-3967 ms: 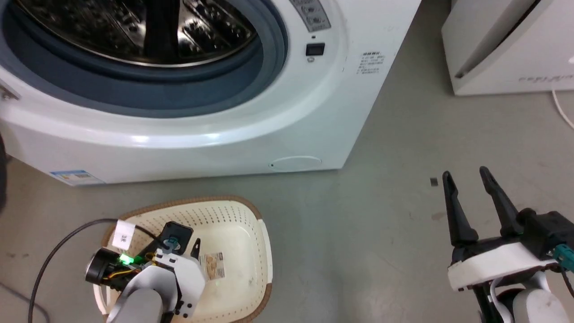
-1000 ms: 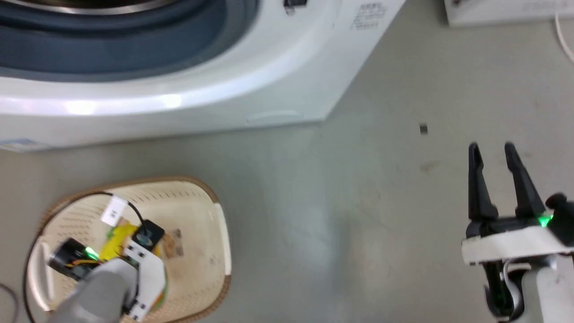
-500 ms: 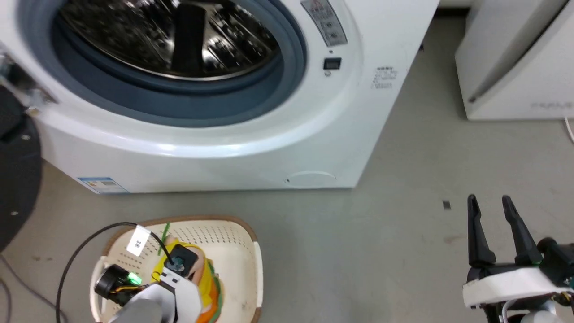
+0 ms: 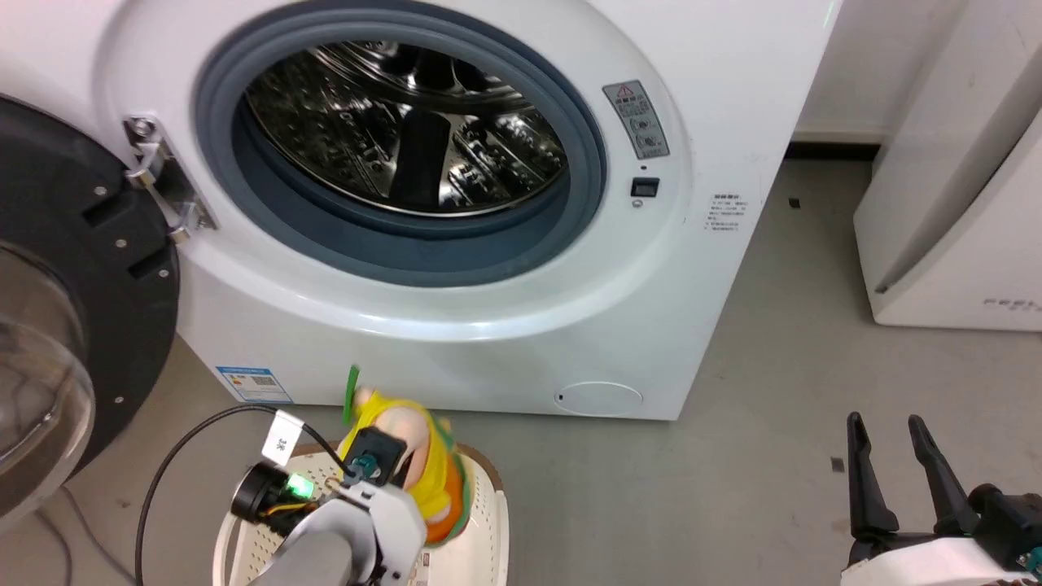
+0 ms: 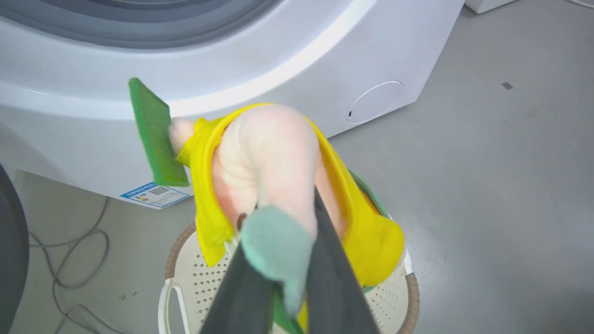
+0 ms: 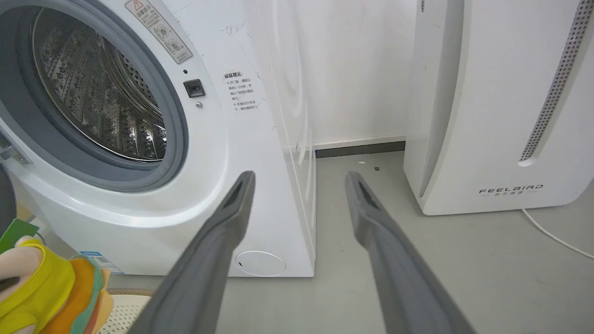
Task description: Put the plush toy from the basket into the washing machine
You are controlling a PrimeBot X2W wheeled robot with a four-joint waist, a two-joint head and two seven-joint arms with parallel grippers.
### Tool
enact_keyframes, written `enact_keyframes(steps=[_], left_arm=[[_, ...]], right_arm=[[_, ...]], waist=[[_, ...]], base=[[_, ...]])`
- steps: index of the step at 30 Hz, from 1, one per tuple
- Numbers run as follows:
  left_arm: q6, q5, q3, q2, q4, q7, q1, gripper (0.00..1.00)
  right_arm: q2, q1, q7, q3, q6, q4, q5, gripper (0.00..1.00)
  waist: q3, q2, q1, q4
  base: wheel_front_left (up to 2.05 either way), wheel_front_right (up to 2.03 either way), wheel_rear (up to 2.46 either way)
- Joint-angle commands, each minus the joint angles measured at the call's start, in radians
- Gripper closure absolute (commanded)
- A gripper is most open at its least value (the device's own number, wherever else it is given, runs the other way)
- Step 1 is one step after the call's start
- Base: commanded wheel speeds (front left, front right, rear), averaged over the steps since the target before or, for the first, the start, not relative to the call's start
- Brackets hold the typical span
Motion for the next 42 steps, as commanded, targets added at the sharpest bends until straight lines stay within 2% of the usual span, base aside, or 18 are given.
enact_keyframes(steps=[1, 11, 17, 22, 29, 42], left_arm=[[0.018, -0.003, 0.011, 0.006, -0.051, -0.007, 0.018, 1.0], [0.127, -0.008, 0.126, 0.071, -0.428, -0.007, 0.091, 1.0], [0.172, 0.003, 0.205, 0.084, -0.579, -0.007, 0.099, 1.0], [0.186, 0.019, 0.274, 0.082, -0.668, -0.007, 0.08, 1.0], [0.177, 0.043, 0.371, 0.081, -0.684, -0.007, -0.01, 1.0], [0.14, 0.097, 0.505, 0.116, -0.578, -0.007, -0.259, 1.0]], right_arm=[[0.0, 0.016, -0.004, -0.001, -0.001, 0.002, -0.004, 0.0], [0.0, 0.02, -0.004, 0.01, -0.001, -0.005, -0.006, 0.0], [0.0, 0.009, -0.004, 0.006, -0.001, -0.015, -0.01, 0.0], [0.0, -0.02, -0.004, 0.009, -0.001, -0.021, -0.016, 0.0], [0.0, -0.088, -0.004, 0.009, -0.001, -0.038, -0.02, 0.0], [0.0, -0.191, -0.004, 0.024, -0.001, -0.048, 0.02, 0.0]], waist=[[-0.014, 0.0, 0.0002, 0.009], [-0.01, 0.0, 0.0002, 0.0], [0.029, 0.0, 0.0002, -0.014], [0.093, 0.0, 0.0002, -0.041], [0.215, 0.0, 0.0002, -0.088], [0.411, 0.0, 0.0002, -0.187]], base=[[0.0, 0.0, 0.0], [0.0, 0.0, 0.0], [0.0, 0.0, 0.0], [0.0, 0.0, 0.0], [0.0, 0.0, 0.0], [0.0, 0.0, 0.0]])
